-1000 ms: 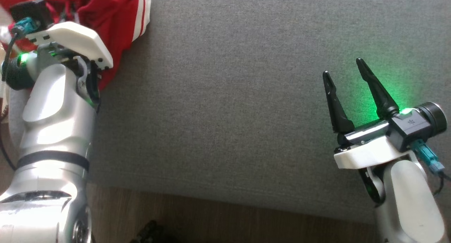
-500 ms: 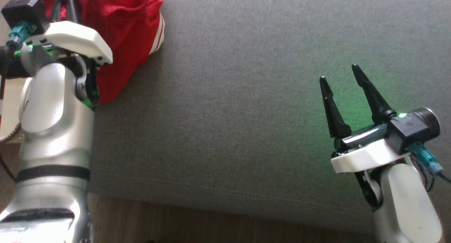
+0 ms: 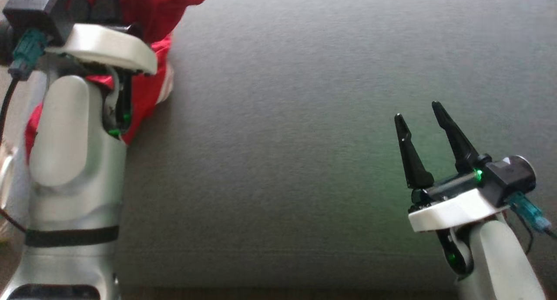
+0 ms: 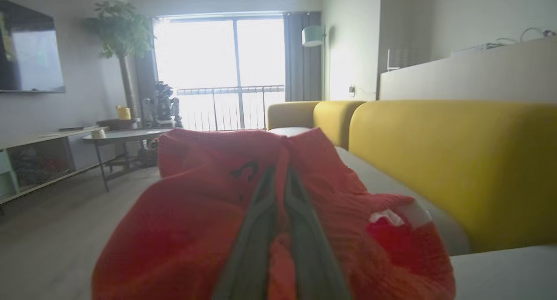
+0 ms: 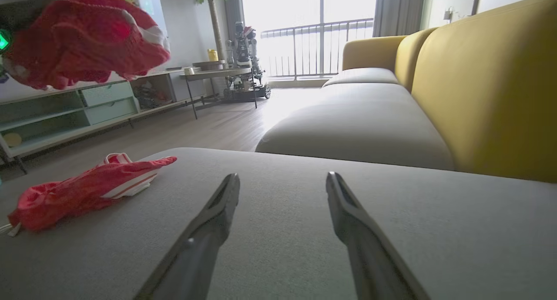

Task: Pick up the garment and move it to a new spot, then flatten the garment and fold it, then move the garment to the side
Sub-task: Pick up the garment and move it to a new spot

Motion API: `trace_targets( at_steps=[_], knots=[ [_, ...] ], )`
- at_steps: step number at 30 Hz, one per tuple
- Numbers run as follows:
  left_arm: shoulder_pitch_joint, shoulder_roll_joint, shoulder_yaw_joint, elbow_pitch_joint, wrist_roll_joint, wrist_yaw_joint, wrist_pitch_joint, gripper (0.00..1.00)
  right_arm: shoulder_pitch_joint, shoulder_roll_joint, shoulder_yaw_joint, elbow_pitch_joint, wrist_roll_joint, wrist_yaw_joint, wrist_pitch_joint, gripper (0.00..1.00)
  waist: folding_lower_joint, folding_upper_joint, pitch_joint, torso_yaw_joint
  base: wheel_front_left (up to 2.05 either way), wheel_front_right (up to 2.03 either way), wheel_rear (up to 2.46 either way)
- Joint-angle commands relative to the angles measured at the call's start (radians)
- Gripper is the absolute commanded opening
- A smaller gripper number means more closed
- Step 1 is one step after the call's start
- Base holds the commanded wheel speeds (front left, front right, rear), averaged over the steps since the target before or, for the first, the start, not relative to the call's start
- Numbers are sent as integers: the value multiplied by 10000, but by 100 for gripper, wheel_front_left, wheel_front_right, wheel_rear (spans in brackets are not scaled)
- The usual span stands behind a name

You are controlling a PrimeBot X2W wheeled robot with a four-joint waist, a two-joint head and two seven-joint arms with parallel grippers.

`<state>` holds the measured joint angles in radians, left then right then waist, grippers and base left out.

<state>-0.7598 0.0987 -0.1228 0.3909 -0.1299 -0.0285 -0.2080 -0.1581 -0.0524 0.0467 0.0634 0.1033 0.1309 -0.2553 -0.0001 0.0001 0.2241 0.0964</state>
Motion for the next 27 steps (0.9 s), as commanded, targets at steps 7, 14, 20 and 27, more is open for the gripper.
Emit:
trace_targets(
  at_steps=[7, 14, 20, 27],
  knots=[
    [40, -74, -517, -1543, -382, -359, 683, 0, -2, 22, 271, -955, 516, -2, -65, 100, 1, -1, -205, -2292, 0, 0, 0],
    [103, -140, -1653, -1316, 29, -634, 674, 0, -85, 22, 296, -1295, 799, -2, -65, 100, 1, -1, 227, -3984, 0, 0, 0],
    [35, 252, -2240, -130, 878, -483, 304, 0, -68, 22, 410, -1308, 1046, -2, -65, 100, 1, -1, 805, -5479, 0, 0, 0],
    [-79, 726, -2391, 1852, 1363, -133, -361, 0, -13, 22, 512, -1390, 1175, -2, -65, 100, 1, -1, 1231, -6234, 0, 0, 0]
  ],
)
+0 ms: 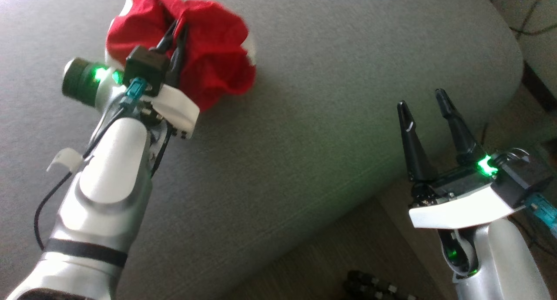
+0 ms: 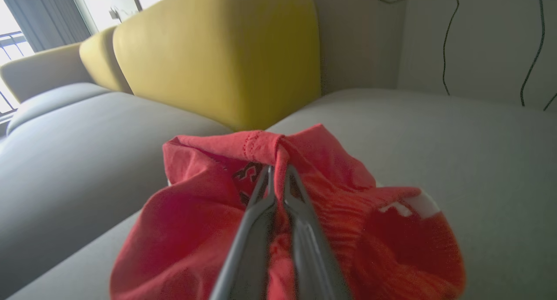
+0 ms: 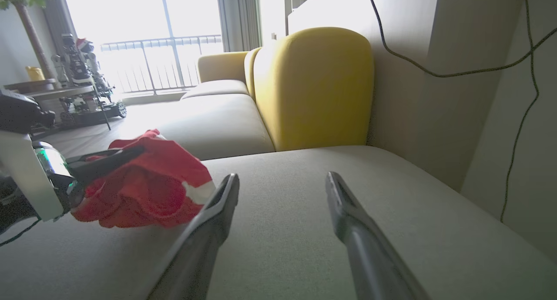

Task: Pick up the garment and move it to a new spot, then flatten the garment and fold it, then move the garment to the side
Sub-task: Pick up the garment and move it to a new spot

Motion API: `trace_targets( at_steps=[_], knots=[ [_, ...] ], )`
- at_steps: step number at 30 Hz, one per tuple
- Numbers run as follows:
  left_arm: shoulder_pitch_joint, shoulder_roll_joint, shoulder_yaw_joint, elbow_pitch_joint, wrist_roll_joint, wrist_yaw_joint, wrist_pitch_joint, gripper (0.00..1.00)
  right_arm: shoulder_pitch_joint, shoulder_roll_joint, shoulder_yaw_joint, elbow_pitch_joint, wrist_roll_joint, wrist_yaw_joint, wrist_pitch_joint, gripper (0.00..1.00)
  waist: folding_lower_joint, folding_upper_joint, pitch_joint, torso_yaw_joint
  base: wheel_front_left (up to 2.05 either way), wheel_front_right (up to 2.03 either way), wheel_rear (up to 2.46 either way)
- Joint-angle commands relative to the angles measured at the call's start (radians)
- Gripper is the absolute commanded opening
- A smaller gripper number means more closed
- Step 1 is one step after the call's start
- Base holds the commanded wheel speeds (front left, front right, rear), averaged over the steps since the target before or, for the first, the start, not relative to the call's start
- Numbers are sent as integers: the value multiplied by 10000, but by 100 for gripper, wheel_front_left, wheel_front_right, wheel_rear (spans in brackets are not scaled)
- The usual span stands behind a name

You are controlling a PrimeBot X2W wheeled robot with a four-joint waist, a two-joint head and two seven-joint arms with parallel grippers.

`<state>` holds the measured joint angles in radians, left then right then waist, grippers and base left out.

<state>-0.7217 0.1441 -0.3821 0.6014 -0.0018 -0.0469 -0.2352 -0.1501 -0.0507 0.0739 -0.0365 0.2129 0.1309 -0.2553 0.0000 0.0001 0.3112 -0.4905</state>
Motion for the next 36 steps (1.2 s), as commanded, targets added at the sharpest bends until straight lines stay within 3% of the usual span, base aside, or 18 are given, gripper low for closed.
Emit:
trace_targets(
  at_steps=[1, 5, 6, 8, 14, 24, 31, 36],
  knots=[
    [-499, 291, 176, 10, 118, 94, -142, 0, -97, 5, 248, -395, 76, -2, -65, 100, 0, -1, 384, -385, 0, 0, 0],
    [-697, 281, 105, 949, 186, 273, -243, 0, -140, 5, 322, -368, -5, -2, -65, 100, 0, -1, 414, -359, 0, 0, 0],
    [-746, 268, 90, 1126, 203, 338, -252, 27, -150, 5, 352, -372, -31, -2, -65, 100, 0, -1, 400, -328, 0, 0, 0],
    [-842, 260, 70, 1232, 232, 485, -259, 100, -166, 5, 407, -407, -91, -2, -65, 100, 0, -1, 367, -237, 0, 0, 0],
    [-509, -88, 181, 248, -135, 794, -263, 100, -27, 5, 467, -390, -317, -2, -65, 100, 0, -1, -157, 539, 0, 0, 0],
    [1996, -644, 612, -2188, -959, 1519, -265, 100, 406, 5, 390, -144, -693, -2, -65, 100, 0, -1, -1381, 2641, 0, 0, 0],
    [4004, -868, 1143, -4006, -1749, 1720, -265, 100, 722, 5, 277, 155, -747, -2, -65, 100, 0, -1, -2128, 4318, 0, 0, 0],
    [5107, -908, 1328, -5195, -1563, 1822, -265, 100, 969, 5, 181, 355, -780, -2, -65, 100, 0, -1, -2619, 5165, 0, 0, 0]
  ],
)
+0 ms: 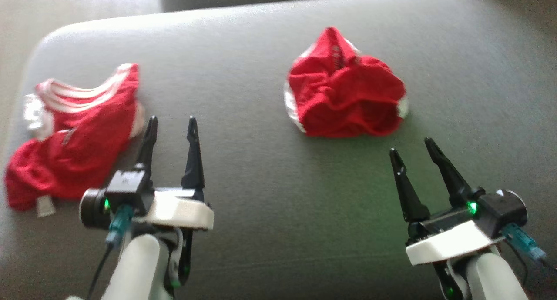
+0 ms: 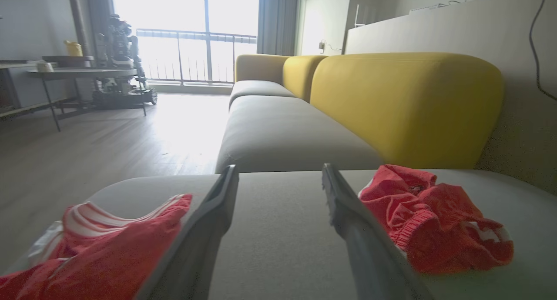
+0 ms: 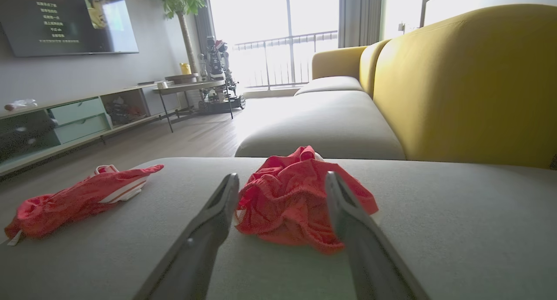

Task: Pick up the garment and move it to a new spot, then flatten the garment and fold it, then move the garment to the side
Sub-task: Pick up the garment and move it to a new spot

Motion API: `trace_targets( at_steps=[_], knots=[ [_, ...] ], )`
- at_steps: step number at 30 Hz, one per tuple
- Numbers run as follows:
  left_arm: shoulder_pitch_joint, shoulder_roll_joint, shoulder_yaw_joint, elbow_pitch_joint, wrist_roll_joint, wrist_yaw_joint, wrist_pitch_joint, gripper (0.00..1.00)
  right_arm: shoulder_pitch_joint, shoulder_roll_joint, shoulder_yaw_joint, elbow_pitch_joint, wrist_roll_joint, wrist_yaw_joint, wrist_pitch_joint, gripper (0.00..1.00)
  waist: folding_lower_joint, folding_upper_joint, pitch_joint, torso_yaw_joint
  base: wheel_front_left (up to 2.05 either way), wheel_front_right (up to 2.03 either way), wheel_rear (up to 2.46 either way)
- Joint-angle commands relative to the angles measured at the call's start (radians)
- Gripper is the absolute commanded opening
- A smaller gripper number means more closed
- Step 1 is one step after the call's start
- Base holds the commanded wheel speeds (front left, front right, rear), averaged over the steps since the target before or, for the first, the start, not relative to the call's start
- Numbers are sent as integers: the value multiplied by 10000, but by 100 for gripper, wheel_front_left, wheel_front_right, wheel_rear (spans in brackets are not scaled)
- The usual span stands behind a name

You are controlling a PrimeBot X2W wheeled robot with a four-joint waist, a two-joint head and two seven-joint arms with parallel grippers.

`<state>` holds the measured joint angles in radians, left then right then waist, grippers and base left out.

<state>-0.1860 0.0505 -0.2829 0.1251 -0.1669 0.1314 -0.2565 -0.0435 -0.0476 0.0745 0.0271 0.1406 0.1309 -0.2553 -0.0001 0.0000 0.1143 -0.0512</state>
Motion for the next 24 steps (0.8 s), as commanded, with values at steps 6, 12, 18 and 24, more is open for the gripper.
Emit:
trace_targets(
  at_steps=[6, 12, 18, 24],
  knots=[
    [929, 6, 533, -1113, 357, 191, -53, 100, 179, -26, -46, -83, -202, -2, -65, 100, 1, 0, -1063, 1468, 0, 0, 0],
    [1762, 0, 634, -1456, 225, 545, -53, 100, 425, -26, -168, 180, -322, -2, -65, 100, 1, 0, -1275, 1537, 0, 0, 0],
    [1886, -1, 592, -1513, 437, 721, -53, 100, 538, -26, -250, 430, -287, -2, -65, 100, 1, 0, -1344, 1497, 0, 0, 0],
    [1943, -2, 748, -1511, 529, 727, -53, 100, 553, -26, -339, 553, -216, -2, -65, 100, 1, 0, -1413, 1336, 0, 0, 0]
  ],
)
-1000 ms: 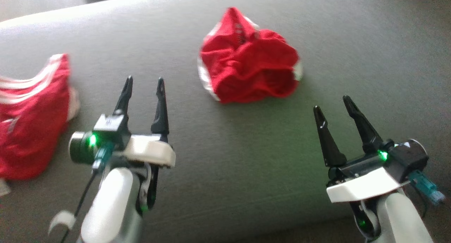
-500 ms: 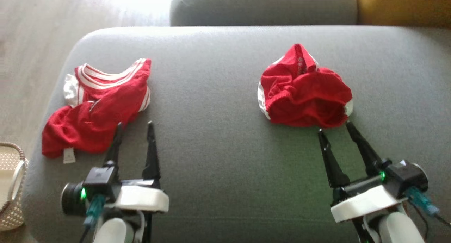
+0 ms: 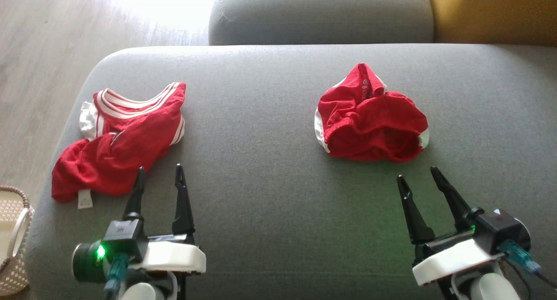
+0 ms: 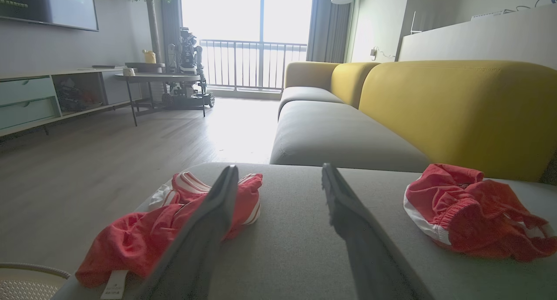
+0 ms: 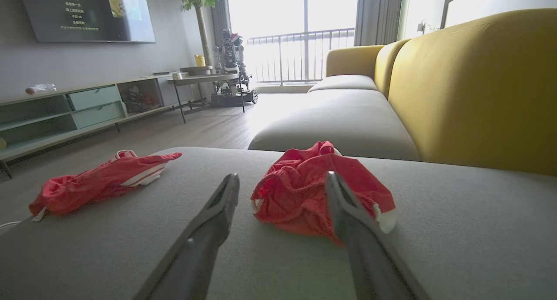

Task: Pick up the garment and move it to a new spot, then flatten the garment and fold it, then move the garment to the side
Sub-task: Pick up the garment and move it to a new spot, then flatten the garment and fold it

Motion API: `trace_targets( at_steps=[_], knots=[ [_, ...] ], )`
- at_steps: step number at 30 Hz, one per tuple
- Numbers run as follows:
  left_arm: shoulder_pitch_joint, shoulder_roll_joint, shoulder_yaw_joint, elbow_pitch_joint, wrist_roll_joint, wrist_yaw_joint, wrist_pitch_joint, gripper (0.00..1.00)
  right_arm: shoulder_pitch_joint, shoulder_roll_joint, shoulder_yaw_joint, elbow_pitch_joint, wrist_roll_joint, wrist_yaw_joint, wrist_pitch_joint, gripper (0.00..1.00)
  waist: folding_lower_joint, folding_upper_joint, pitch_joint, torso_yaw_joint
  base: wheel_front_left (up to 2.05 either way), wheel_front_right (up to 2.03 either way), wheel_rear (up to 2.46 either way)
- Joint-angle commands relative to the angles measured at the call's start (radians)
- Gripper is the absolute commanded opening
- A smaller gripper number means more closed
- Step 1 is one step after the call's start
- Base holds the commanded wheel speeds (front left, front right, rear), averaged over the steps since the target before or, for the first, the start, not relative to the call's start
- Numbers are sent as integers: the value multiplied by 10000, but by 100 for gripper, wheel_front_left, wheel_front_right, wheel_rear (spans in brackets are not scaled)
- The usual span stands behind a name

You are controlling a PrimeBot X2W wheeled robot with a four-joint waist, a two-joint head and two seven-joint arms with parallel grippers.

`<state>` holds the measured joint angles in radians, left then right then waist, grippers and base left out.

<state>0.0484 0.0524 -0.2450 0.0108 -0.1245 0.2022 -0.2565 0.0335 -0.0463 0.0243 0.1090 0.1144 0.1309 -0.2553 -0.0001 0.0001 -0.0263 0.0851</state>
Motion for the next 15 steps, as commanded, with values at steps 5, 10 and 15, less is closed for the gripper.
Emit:
trace_targets(
  at_steps=[5, 10, 15],
  knots=[
    [-378, -21, 472, -307, 146, -57, -53, 100, -248, -39, 136, -243, 108, -2, -65, 100, 1, -1, -11, -147, 0, 0, 0],
    [-409, -21, 491, -219, 141, -123, -53, 100, -286, -39, 141, -242, 121, -2, -65, 100, 1, -1, 12, -214, 0, 0, 0],
    [-432, -22, 440, -128, 92, -132, -53, 100, -322, -39, 120, -234, 133, -2, -65, 100, 1, -1, -9, -231, 0, 0, 0]
  ],
)
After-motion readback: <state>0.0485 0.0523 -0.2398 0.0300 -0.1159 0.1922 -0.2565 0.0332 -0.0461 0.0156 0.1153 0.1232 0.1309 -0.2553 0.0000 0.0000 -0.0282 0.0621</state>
